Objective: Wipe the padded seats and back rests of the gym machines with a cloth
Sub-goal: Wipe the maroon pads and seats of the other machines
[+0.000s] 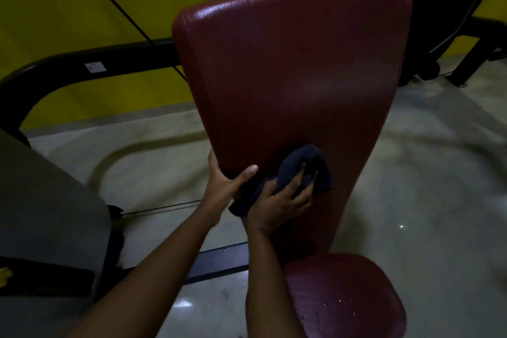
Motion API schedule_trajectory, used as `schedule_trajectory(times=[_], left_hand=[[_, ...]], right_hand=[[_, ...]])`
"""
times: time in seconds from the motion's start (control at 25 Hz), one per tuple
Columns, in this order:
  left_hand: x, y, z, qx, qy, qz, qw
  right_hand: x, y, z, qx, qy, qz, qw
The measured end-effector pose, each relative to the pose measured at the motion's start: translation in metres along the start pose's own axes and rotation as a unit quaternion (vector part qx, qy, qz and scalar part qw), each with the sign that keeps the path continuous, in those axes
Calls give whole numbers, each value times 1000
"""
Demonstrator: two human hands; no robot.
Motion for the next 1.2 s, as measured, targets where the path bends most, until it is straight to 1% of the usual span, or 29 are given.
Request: schedule_trajectory(times=[0.04,0.12,0.16,0.2,0.24,0.28,0.32,0.4,0.44,0.48,0.52,0.56,0.6,0.68,0.8,0.84,0.92,1.04,1.08,1.12,1.2], left_hand=[[2,3,-8,11,-15,10,1000],[4,8,-25,18,-31,0,999],[5,11,-29,13,-34,-7,999],[7,11,-29,17,-36,-12,999],[6,10,-29,21,-39,-9,999],[6,11,-28,23,-42,-13,999],[7,10,-27,21,-42,-15,999],[8,9,-27,9,-44,-1,999],[9,9,-27,4,-47,3,999],[10,10,-27,4,-47,6,999],[10,11,-27,4,-46,8,999],[10,11,-28,6,-44,11,999],[11,11,-29,11,-42,13,999],[12,13,-38,15,-35,7,999],[17,20,-63,4,-50,-17,999],[18,22,-71,2,-56,-20,998],[18,26,-84,-4,-65,-23,998],[20,27,-90,7,-89,-31,996],[22,26,-89,9,-92,-33,995],[22,26,-88,7,-92,-35,995],[22,25,-88,8,-98,-30,995]], right_hand=[[6,8,17,-14,31,-13,999],[6,10,50,-19,78,-16,997],[6,7,61,-40,105,-33,993],[8,3,67,-62,127,-48,989],[7,-4,61,-91,129,-63,985],[2,-10,47,-121,102,-77,984],[-6,-16,28,-130,43,-80,987],[-27,-28,-12,-111,-95,-62,987],[-40,-32,-24,-96,-135,-54,985],[-54,-34,-26,-74,-154,-40,985],[-65,-35,-21,-56,-155,-21,986],[-74,-35,-9,-48,-131,-5,990],[-79,-32,11,-56,-88,-2,995],[-78,-23,56,-85,16,-28,996],[-47,0,124,-68,174,-79,979],[-33,6,140,-61,209,-88,972],[-11,11,159,-46,239,-101,965],[-1,7,160,-54,306,-113,944],[-2,2,148,-60,298,-114,946],[-5,-3,131,-74,259,-114,956],[-8,-13,86,-97,114,-114,982]])
Point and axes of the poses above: each hand's wrist, its own x-axis away from the middle knuckle, its own y-axis out of the palm, z = x × y, the point moved 7 cm from there along -x, towards the middle knuckle
